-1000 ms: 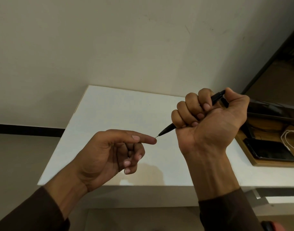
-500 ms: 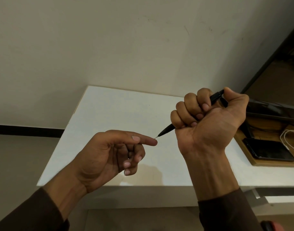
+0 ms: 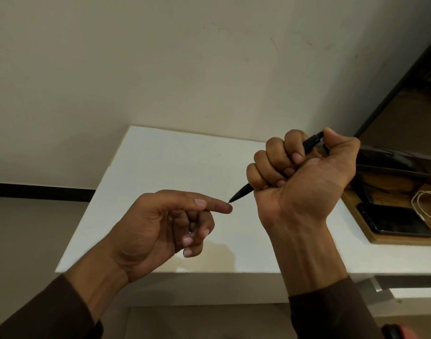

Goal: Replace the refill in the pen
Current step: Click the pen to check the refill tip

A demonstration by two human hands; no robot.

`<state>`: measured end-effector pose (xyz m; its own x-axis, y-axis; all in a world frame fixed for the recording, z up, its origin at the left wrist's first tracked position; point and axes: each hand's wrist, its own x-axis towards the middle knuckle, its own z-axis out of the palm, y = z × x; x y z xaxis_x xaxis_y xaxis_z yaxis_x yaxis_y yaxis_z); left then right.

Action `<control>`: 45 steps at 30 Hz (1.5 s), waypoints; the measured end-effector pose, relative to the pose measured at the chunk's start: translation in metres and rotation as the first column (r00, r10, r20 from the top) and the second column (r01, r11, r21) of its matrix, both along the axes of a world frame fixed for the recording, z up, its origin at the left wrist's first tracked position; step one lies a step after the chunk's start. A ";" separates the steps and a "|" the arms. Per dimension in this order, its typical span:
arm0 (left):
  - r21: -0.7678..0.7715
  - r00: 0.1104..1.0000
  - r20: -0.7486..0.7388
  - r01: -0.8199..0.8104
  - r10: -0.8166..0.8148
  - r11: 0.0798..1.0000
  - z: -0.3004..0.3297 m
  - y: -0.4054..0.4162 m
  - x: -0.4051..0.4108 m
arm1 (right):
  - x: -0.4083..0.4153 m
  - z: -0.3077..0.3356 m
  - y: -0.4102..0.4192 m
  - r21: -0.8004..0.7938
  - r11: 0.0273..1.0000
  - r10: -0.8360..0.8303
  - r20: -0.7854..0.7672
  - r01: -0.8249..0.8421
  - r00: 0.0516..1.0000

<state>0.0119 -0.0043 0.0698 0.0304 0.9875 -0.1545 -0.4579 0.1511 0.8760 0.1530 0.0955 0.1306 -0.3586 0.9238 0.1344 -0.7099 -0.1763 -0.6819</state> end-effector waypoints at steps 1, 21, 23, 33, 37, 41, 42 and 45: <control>0.002 1.000 0.000 0.000 0.000 1.000 0.000 0.000 0.000 | 0.000 0.000 0.000 0.000 1.000 0.001 0.000 -0.001 1.000; 0.033 0.999 0.039 0.004 -0.005 0.999 -0.002 -0.001 -0.004 | -0.002 -0.007 0.001 -0.002 0.999 0.046 0.025 -0.046 0.999; 0.036 0.999 0.039 0.002 -0.003 0.999 -0.002 -0.001 -0.004 | -0.002 -0.008 0.002 -0.005 0.998 0.063 0.027 -0.062 0.998; 0.024 0.999 0.026 -0.025 0.025 0.999 0.001 -0.001 -0.007 | -0.012 -0.017 0.008 -0.002 0.996 -0.080 0.354 0.086 0.932; -0.041 0.995 -0.037 -0.097 0.096 0.994 0.002 -0.001 -0.011 | -0.008 -0.029 0.016 0.072 0.988 -0.151 0.533 0.134 0.832; -0.090 0.891 -0.317 -0.368 0.324 0.925 -0.011 0.004 -0.022 | -0.005 -0.051 0.027 0.112 0.977 -0.205 0.714 0.179 0.670; -0.078 0.838 -0.396 -0.439 0.376 0.895 -0.016 0.005 -0.027 | -0.004 -0.057 0.030 0.131 0.974 -0.218 0.763 0.185 0.608; -0.044 0.718 -0.509 -0.573 0.475 0.818 -0.026 0.006 -0.040 | -0.005 -0.076 0.037 0.149 0.973 -0.216 0.853 0.176 0.475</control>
<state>-0.0280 0.0015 0.0440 -0.6051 0.7726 -0.1922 -0.0692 0.1895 0.9794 0.1485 0.1325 0.0545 -0.1238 0.9871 -0.1012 0.2202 -0.0721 -0.9728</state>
